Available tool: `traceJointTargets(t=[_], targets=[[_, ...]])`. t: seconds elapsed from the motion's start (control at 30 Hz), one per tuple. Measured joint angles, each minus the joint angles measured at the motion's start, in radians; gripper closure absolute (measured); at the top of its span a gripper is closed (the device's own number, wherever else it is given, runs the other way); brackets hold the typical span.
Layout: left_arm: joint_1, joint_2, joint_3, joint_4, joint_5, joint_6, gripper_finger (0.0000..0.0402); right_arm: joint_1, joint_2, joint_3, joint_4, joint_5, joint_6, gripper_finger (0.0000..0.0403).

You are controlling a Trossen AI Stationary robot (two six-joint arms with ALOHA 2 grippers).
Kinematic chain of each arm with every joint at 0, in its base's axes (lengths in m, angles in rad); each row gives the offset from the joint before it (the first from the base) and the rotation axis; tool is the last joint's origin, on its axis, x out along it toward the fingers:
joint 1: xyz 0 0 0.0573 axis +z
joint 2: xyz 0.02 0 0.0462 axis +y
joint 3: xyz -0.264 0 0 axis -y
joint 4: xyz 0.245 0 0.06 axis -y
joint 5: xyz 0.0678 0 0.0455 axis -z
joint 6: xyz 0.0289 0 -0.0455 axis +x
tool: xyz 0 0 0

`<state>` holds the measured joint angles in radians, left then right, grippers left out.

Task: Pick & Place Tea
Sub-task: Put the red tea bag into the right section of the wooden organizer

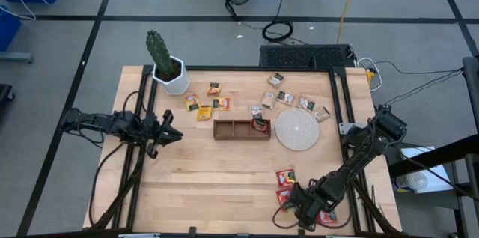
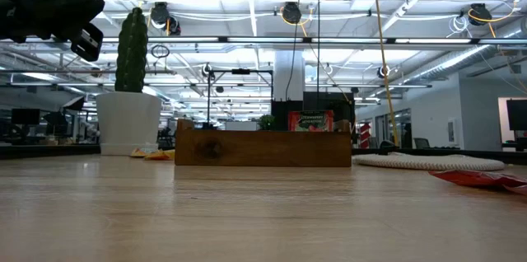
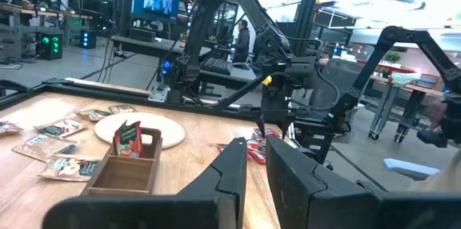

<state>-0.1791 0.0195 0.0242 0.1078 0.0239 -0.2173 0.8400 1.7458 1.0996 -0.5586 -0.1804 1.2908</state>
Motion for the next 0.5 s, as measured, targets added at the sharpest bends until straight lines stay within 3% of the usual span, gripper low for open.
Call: traceJointTargets(t=[0.1,0.27,0.37,0.5], targets=[[0.000,0.000,0.000,0.000,0.000,0.000,0.0344,0.019,0.000,0.000,0.006,0.055,0.035,0.0191],[0.000,0.000,0.000,0.000,0.000,0.000,0.0344,0.031,0.000,-0.023,0.071,0.233,0.053,0.0197],[0.000,0.000,0.000,0.000,0.000,0.000,0.0344,0.016,-0.001,-0.070,0.125,0.223,0.023,0.0198],[0.000,0.000,0.000,0.000,0.000,0.000,0.0344,-0.028,-0.008,-0.167,0.336,0.206,-0.045,0.0198]])
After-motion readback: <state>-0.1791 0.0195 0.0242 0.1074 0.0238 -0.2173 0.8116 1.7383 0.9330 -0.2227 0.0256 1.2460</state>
